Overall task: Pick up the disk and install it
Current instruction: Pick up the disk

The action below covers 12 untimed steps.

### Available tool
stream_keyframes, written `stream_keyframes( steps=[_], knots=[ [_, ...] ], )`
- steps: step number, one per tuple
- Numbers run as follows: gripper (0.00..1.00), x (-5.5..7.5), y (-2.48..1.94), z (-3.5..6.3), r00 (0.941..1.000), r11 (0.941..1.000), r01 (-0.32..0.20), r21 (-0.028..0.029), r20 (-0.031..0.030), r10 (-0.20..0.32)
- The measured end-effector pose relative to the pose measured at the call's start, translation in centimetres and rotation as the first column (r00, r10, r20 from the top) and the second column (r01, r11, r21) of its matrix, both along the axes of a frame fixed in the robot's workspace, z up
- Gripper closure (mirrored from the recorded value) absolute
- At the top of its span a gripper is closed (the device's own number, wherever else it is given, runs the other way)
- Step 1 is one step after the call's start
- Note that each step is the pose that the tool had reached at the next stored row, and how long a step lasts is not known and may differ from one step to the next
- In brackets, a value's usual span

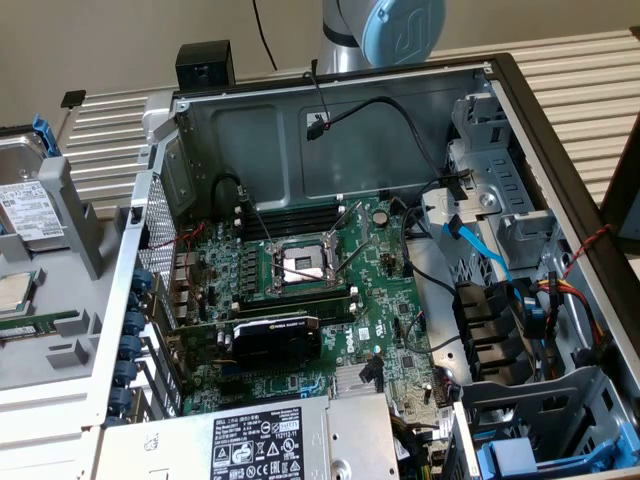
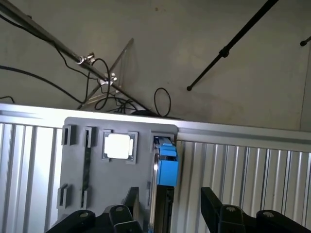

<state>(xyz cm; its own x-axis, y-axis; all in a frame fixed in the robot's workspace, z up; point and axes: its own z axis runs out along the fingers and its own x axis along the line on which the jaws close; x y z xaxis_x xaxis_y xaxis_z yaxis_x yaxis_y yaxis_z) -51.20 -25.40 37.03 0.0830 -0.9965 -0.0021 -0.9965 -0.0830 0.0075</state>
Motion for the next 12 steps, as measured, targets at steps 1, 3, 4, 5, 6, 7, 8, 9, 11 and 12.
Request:
stream_keyframes(
  steps=[1, 3, 4, 5, 6, 7, 8, 9, 11, 12],
  knots=[
    [0.38, -0.1, 0.0, -0.08, 1.0, 1.0, -0.001, 0.0, -0.0027, 0.001],
    [0.38, -0.4, 0.0, -0.25, 0.9999, 1.0, -0.005, 0.0, -0.0093, 0.005],
    [0.38, -0.5, 0.0, -0.35, 0.9999, 1.0, -0.007, 0.0, -0.0117, 0.007],
    [0.38, -0.6, 0.0, -0.49, 0.9999, 1.0, -0.009, 0.0, -0.0129, 0.009],
    [0.38, -0.6, 0.0, -0.63, 0.9998, 0.9999, -0.01, 0.0, -0.0147, 0.01],
    [0.38, -0.6, 0.01, -0.81, 0.9998, 0.9999, -0.011, 0.0, -0.0156, 0.011],
    [0.38, -0.6, 0.01, -1.0, 0.9998, 0.9999, -0.012, 0.0, -0.0166, 0.012],
    [0.38, -0.6, 0.01, -1.18, 0.9998, 0.9999, -0.012, 0.0001, -0.0185, 0.012],
    [0.38, -0.6, -0.11, -1.44, 0.9997, 0.9999, -0.013, 0.0, -0.0228, 0.013],
    [0.38, -0.6, -0.19, -1.55, 0.9996, 0.9999, -0.013, 0.0001, -0.0238, 0.013]
  ],
)
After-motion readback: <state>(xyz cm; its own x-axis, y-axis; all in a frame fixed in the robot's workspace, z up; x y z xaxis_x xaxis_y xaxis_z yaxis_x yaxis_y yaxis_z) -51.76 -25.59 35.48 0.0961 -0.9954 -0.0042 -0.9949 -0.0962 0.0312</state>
